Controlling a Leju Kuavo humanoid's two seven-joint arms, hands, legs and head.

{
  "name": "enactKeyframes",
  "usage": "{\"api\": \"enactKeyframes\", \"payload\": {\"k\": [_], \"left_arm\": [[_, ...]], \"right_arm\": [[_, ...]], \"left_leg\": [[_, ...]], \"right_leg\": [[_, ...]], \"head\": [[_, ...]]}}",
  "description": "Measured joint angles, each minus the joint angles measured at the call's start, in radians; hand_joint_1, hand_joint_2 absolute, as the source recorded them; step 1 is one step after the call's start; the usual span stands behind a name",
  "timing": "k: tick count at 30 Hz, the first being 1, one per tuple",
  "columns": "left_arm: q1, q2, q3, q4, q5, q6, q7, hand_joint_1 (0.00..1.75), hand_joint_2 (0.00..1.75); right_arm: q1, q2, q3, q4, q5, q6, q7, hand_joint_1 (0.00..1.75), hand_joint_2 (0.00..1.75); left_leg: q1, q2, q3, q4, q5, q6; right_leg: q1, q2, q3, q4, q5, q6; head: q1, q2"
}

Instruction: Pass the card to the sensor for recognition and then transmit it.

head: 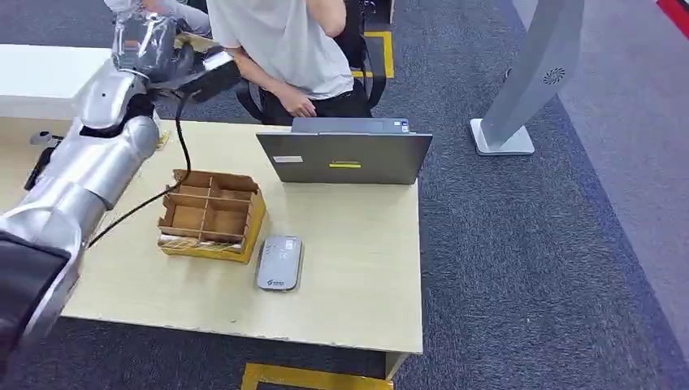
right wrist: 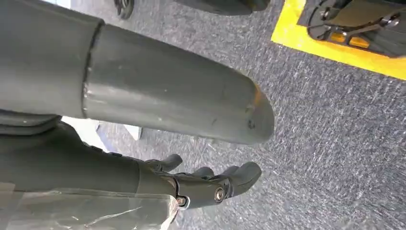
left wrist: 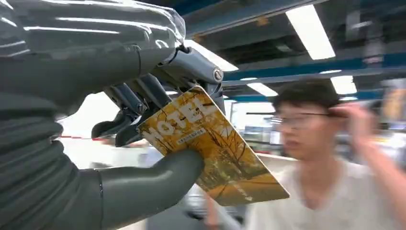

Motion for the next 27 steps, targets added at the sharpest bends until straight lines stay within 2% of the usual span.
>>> {"api": "enactKeyframes", "payload": {"k": [3, 5, 10, 13, 15, 19, 25, 27], "left_arm": [[0.165, 0.003, 0.0, -0.243, -0.002, -0.042, 0.011, 1.75, 1.75], [0.252, 0.004, 0.0, -0.365, 0.0, -0.053, 0.012, 1.75, 1.75], [0.462, 0.031, -0.001, -0.624, 0.008, -0.078, -0.024, 1.75, 1.75], [0.567, 0.046, -0.006, -0.727, 0.007, -0.107, -0.032, 1.75, 1.75], [0.624, 0.061, -0.009, -0.778, 0.012, -0.136, -0.032, 1.75, 1.75], [0.685, 0.082, -0.01, -0.831, 0.017, -0.149, -0.032, 1.75, 1.75], [0.732, 0.116, -0.012, -0.851, 0.037, -0.245, -0.012, 1.75, 1.75], [0.757, 0.128, -0.012, -0.851, 0.035, -0.251, 0.001, 1.75, 1.75]], "right_arm": [[0.015, -0.002, -0.017, 0.0, -0.022, -0.013, -0.017, 0.0, 0.0], [0.024, -0.003, -0.028, 0.0, -0.03, -0.016, -0.021, 0.0, 0.0], [0.035, -0.006, -0.056, 0.0, -0.062, -0.027, -0.026, 0.0, 0.0], [0.037, -0.008, -0.071, 0.0, -0.074, -0.032, -0.027, 0.0, 0.0], [0.038, -0.01, -0.081, 0.0, -0.081, -0.034, -0.027, 0.0, 0.0], [0.04, -0.014, -0.091, 0.0, -0.083, -0.035, -0.027, 0.0, 0.0], [0.041, -0.016, -0.103, 0.0, -0.091, -0.038, -0.019, 0.0, 0.0], [0.041, -0.018, -0.107, 0.0, -0.092, -0.038, -0.017, 0.0, 0.0]], "left_leg": [[-0.001, 0.001, -0.001, 0.0, -0.001, 0.002], [-0.001, 0.003, -0.001, 0.0, -0.002, 0.003], [-0.001, 0.004, 0.0, 0.0, -0.003, 0.003], [-0.001, 0.003, 0.0, 0.0, -0.004, 0.003], [-0.001, 0.003, 0.0, 0.0, -0.004, 0.003], [-0.001, 0.003, 0.0, 0.0, -0.004, 0.003], [-0.001, 0.003, 0.0, 0.0, -0.004, 0.003], [-0.001, 0.003, 0.001, 0.0, -0.004, 0.003]], "right_leg": [[-0.001, 0.001, 0.0, 0.0, 0.0, 0.0], [-0.001, 0.002, -0.001, 0.0, 0.0, 0.0], [-0.001, 0.003, -0.001, 0.0, -0.002, 0.002], [-0.001, 0.003, -0.001, 0.0, -0.003, 0.002], [-0.001, 0.003, -0.001, 0.0, -0.003, 0.002], [-0.001, 0.002, -0.001, 0.0, -0.003, 0.002], [-0.001, 0.003, 0.0, 0.0, -0.003, 0.002], [-0.001, 0.003, 0.0, 0.0, -0.003, 0.002]], "head": [[-0.001, 0.0], [0.001, 0.0], [0.001, 0.0], [0.002, 0.0], [0.002, 0.0], [0.001, 0.0], [0.001, 0.0], [0.001, 0.0]]}}
